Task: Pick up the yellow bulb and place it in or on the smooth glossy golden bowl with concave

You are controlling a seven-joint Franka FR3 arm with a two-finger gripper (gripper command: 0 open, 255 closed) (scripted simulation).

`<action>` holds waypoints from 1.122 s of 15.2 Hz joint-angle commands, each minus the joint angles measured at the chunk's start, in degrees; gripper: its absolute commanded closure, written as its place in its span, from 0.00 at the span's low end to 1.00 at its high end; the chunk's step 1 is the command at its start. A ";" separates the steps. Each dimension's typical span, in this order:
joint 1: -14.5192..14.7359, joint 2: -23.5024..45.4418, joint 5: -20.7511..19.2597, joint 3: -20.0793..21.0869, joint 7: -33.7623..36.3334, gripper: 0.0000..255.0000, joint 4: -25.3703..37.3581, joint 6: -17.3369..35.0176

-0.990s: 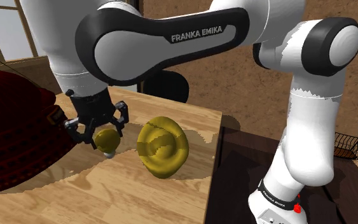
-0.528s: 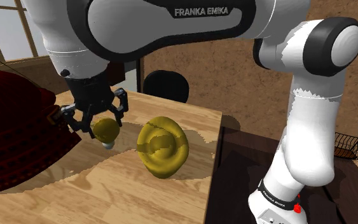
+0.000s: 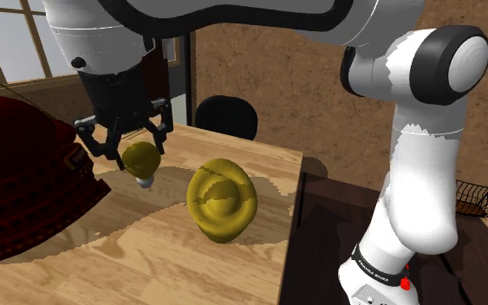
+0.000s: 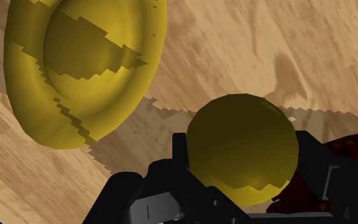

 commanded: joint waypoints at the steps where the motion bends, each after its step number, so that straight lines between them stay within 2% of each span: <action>1: 0.52 0.51 -0.35 0.00 -0.22 1.00 2.26 -1.85; 3: 0.92 0.90 -0.63 -0.01 -0.30 1.00 3.73 -2.98; 7: -6.78 -11.37 6.80 -0.35 -5.82 1.00 -9.15 1.28; 10: -10.19 -20.07 11.92 -2.53 -11.12 1.00 -16.84 3.17; 16: -12.25 -35.14 18.61 -9.92 -21.78 1.00 -29.18 4.10; 17: -12.05 -35.32 18.67 -10.04 -21.71 1.00 -30.14 4.87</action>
